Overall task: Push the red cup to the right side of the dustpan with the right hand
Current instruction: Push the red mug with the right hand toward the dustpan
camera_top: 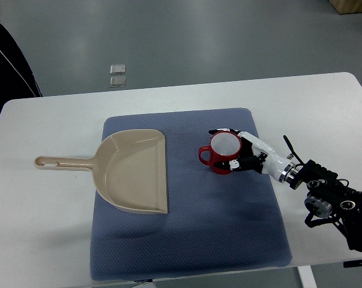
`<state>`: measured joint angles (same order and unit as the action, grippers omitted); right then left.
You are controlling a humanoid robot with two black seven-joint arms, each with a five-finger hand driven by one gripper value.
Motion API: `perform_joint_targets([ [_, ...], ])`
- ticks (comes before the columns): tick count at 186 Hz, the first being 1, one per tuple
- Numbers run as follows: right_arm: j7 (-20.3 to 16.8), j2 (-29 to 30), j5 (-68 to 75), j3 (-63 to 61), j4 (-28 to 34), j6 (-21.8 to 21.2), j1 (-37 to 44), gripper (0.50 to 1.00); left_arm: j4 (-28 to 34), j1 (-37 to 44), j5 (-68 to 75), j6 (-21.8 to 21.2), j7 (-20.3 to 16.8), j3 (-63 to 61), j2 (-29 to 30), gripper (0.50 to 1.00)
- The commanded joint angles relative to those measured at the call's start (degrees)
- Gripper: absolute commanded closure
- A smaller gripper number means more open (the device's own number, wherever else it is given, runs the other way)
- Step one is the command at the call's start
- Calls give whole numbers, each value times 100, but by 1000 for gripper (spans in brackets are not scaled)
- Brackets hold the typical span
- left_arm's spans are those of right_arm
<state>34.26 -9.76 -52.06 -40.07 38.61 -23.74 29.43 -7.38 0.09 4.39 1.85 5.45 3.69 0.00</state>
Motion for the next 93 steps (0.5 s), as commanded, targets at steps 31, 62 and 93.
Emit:
perform_joint_targets([
  [31, -60, 62, -59, -27, 164, 159, -43, 566, 0, 0, 0, 0, 0, 0, 0, 500],
  [62, -157, 97, -67, -1, 322, 256, -139, 566, 0, 0, 0, 0, 0, 0, 0, 500],
  [93, -218, 114, -129, 52, 498, 405, -184, 566, 0, 0, 0, 0, 0, 0, 0, 500],
])
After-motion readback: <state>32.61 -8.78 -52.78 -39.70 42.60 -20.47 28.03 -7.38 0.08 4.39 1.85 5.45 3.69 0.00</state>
